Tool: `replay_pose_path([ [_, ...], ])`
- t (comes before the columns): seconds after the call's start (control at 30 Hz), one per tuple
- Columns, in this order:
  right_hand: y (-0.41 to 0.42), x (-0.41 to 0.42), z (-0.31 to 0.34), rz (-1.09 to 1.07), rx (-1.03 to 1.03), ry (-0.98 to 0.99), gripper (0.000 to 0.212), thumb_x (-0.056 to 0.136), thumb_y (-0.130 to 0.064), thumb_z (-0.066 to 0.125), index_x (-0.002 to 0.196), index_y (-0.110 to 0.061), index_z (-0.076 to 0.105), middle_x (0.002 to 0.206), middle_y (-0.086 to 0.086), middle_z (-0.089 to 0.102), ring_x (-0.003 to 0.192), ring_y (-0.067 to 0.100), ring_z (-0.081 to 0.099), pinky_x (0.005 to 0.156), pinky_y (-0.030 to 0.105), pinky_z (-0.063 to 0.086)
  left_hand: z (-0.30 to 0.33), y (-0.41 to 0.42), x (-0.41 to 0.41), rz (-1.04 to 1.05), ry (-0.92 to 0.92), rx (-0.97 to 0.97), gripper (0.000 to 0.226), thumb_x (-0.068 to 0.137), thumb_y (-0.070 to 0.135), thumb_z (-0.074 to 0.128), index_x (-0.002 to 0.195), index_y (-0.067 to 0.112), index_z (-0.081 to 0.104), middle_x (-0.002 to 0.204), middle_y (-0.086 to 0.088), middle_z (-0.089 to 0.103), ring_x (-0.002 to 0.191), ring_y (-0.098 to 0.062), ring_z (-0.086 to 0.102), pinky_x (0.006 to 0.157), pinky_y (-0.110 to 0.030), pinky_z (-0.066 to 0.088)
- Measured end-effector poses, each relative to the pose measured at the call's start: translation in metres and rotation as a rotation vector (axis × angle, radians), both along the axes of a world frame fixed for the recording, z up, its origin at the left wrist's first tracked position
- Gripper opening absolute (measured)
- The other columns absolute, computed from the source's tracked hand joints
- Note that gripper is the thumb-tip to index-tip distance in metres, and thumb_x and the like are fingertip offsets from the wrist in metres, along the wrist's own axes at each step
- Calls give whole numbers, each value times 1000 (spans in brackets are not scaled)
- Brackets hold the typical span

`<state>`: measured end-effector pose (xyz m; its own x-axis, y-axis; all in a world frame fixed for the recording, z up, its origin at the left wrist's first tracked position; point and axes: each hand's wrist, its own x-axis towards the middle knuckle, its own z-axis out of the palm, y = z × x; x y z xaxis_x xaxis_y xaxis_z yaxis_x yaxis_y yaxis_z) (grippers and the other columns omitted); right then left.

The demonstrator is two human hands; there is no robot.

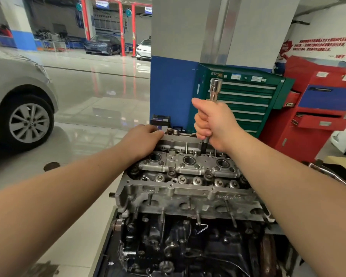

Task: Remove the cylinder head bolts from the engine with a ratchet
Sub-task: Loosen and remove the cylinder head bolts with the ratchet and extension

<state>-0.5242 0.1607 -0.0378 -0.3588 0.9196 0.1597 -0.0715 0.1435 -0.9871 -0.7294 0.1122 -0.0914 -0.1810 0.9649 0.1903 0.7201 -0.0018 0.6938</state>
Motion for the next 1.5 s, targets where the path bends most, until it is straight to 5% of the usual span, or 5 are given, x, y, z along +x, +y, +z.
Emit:
replay_pose_path([
  [0.23,-6,-31,-7,-562,20,141,41,90,-33,63,61,-23,35,54,0,34,50,19,31,51,33,28,0,1,0,47,-71,44,37,108,29,38,112,11,70,117,-10,68,107,-30,59,89,-39,44],
  [0.43,-5,-24,23,-419,88,75,31,91,-25,60,70,-23,38,57,3,31,43,18,25,45,29,23,-4,3,-6,108,-205,99,30,105,32,39,109,20,66,103,0,67,96,-22,61,78,-37,43],
  [0.7,-33,-57,48,-72,39,277,52,95,-27,60,53,-25,32,47,-1,24,44,20,19,46,26,23,-8,13,-9,101,-235,82,28,104,30,41,105,18,66,101,4,64,94,-16,57,68,-24,35],
  [1.13,-24,-78,15,-49,177,107,61,97,-29,61,42,-25,35,41,0,29,36,21,26,42,26,29,-12,18,-10,114,-251,79,32,106,36,40,105,16,65,94,4,63,89,-10,56,66,-28,36],
  [1.5,-15,-85,18,-147,37,77,52,89,-45,65,57,-24,30,50,1,26,47,21,22,46,27,26,-6,7,-4,103,-221,131,28,106,37,42,101,19,63,90,3,63,85,-11,58,66,-32,38],
])
